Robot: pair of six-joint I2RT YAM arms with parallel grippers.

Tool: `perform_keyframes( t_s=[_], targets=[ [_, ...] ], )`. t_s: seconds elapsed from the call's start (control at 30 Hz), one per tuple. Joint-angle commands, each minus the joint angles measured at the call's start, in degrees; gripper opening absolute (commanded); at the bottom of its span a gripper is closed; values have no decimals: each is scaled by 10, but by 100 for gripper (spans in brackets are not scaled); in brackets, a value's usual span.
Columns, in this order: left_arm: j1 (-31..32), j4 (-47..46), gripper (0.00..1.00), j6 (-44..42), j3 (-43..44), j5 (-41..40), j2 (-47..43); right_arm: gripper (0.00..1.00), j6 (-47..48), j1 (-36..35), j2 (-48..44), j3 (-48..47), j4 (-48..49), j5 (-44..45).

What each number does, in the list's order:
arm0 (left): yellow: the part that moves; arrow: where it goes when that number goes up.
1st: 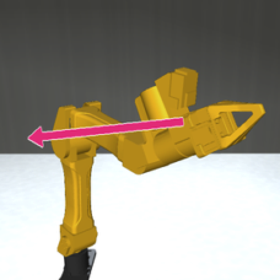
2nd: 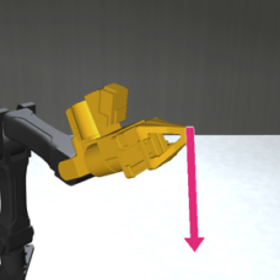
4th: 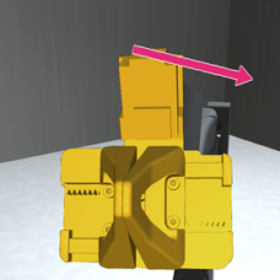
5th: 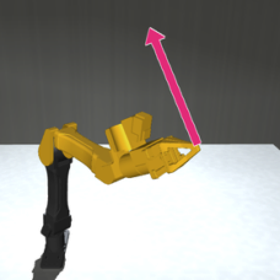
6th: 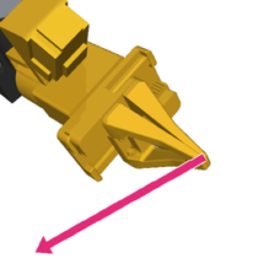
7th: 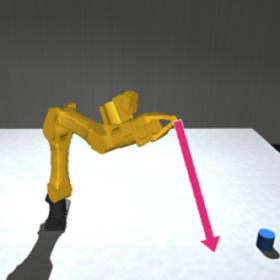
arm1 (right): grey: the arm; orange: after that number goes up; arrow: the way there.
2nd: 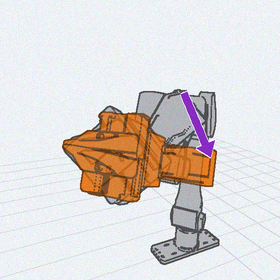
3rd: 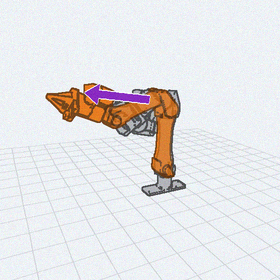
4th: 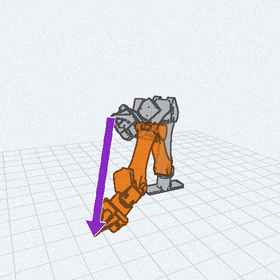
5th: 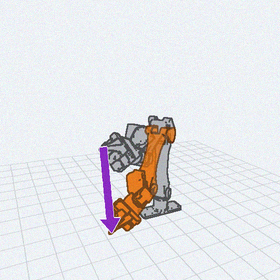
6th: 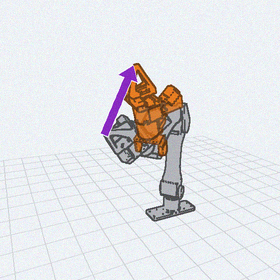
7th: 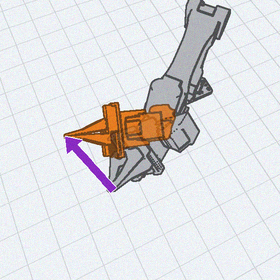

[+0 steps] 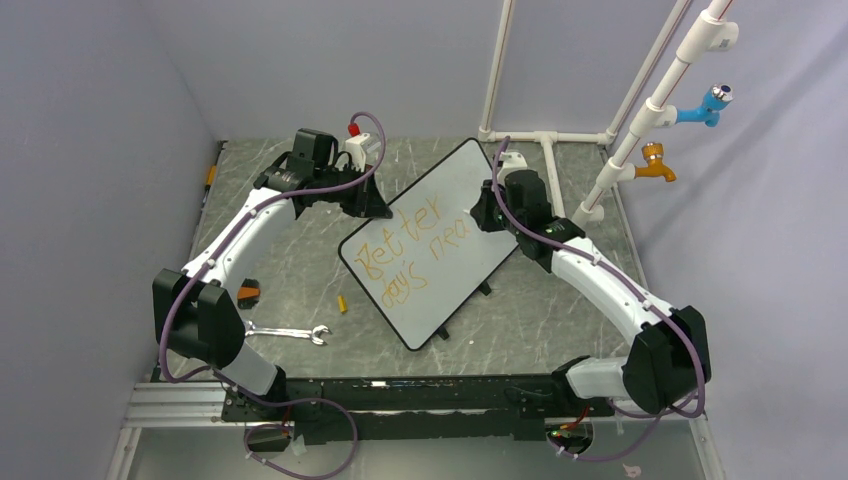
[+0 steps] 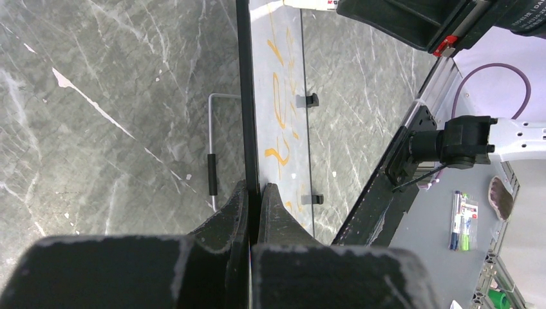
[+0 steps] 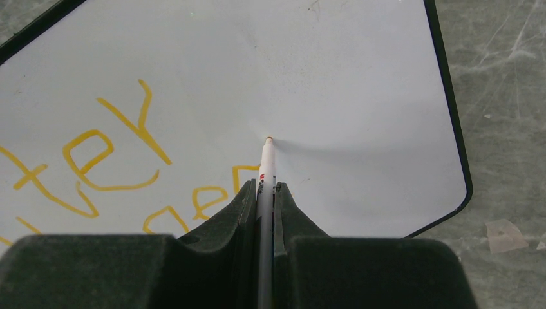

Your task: Write a sentence on the whiteboard

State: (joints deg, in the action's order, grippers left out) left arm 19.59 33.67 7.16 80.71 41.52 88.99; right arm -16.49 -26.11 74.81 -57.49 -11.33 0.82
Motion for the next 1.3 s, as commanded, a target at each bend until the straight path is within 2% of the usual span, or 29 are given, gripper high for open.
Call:
perform_keyframes(
  t_s=[0.0,0.57,0.83,1.27],
  targets=[
    [19,8,0,-47,4,13,-8,0,-4,1,-9,25,35,-5],
    [19,7,0,-47,3,13,-10,0,-16,1,-48,101,37,-6],
    [19,6,0,-47,3,14,-11,0,-15,1,-50,83,30,-6],
    [19,7,0,-47,2,15,-11,0,-3,1,-5,22,30,-5]
  ],
)
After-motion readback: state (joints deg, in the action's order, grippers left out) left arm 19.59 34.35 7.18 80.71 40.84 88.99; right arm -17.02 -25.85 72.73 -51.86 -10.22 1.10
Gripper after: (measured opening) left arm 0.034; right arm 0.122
